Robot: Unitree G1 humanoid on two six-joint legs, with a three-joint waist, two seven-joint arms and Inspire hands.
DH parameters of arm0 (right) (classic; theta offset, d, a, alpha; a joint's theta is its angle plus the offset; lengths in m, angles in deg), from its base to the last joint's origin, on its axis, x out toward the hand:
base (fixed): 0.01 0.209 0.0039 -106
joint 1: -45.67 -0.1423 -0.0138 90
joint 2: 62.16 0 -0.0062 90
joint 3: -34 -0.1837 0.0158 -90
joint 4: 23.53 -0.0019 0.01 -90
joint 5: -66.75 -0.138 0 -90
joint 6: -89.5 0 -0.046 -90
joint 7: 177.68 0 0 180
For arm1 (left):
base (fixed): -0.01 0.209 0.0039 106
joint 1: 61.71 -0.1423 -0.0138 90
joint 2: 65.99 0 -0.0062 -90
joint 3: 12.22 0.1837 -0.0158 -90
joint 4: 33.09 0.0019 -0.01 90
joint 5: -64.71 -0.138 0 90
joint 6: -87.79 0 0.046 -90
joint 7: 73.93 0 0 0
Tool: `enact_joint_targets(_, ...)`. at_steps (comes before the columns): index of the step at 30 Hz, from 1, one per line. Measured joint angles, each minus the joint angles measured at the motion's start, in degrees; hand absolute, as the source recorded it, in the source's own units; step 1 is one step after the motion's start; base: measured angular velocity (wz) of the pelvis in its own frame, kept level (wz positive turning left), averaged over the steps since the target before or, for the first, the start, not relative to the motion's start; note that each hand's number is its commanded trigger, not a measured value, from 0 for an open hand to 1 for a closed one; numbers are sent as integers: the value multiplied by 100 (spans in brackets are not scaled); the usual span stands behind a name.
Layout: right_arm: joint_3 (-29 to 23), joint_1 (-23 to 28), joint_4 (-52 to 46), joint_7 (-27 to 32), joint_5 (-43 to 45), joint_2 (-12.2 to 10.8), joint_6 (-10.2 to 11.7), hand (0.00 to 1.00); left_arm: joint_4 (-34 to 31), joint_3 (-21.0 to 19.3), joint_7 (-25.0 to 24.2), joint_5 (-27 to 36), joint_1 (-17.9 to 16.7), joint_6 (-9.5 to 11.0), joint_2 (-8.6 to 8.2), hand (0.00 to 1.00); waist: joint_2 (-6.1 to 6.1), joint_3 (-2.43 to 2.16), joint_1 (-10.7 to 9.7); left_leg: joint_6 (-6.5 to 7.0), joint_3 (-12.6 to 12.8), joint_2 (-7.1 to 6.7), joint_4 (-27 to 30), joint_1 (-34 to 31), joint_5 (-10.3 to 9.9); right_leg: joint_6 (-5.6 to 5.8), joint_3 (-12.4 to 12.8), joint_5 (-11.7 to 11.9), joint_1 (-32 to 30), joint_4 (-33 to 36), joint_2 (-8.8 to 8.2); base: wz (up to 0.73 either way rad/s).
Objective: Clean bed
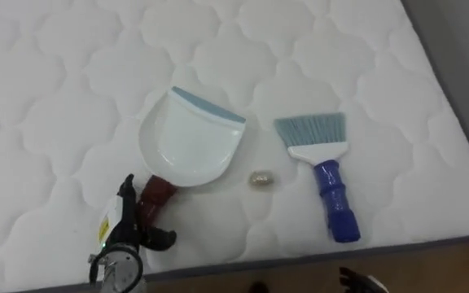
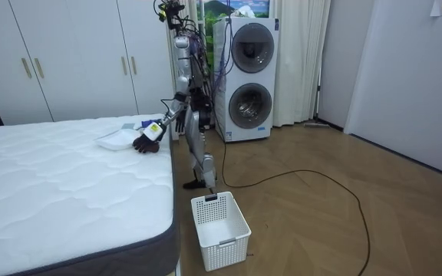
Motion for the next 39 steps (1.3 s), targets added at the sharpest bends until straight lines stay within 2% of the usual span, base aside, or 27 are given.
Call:
enact_joint_targets(8,2,-20,28,-13,-63,3,-11,0,395,-3,-3,0,-11,-235,-20,0,12,-17,4,4,-8,-12,39,-32,0,-10,-21,5,-20,81,-23,3)
enact_joint_targets(11,13,-25,36,-34,-64,1,-10,0,397,-4,-4,-1,1,-245,-26,0,25,-57,-6,6,-6,-16,113,-101,1,-5,-33,0,-66,82,-35,2)
enact_joint_targets(16,13,-27,37,-29,-67,1,-7,0,397,-5,-3,-2,8,-249,-48,0,25,-58,-7,7,-3,-22,116,-111,2,6,-45,-14,-66,81,-46,2)
enact_joint_targets(25,55,-48,89,-81,-131,3,-3,0,379,-17,1,-13,102,-347,-48,0,26,-56,-20,8,-3,-18,177,-183,3,0,-68,-22,-89,89,-53,2)
enact_joint_targets(27,68,-79,93,-74,-131,4,-3,0,368,-17,16,-36,238,-348,-43,0,25,-54,-27,11,-2,-24,249,-311,5,-1,-106,-22,-188,129,-85,9)
enact_joint_targets(32,230,-86,82,-20,-134,10,0,0,222,-9,62,-72,331,-344,-8,0,24,-53,-37,19,-2,-30,256,-348,12,1,-173,-35,-220,174,-121,5)
enact_joint_targets(34,234,-86,82,-17,-136,10,0,0,155,-4,75,-72,336,-343,3,0,31,-47,-35,19,-2,-30,271,-376,12,2,-176,-37,-238,174,-120,4)
enact_joint_targets(39,286,-88,41,15,-218,25,0,0,155,120,133,-73,339,-343,-4,0,97,1,-36,19,0,-33,279,-398,11,8,-188,-52,-248,173,-120,1)
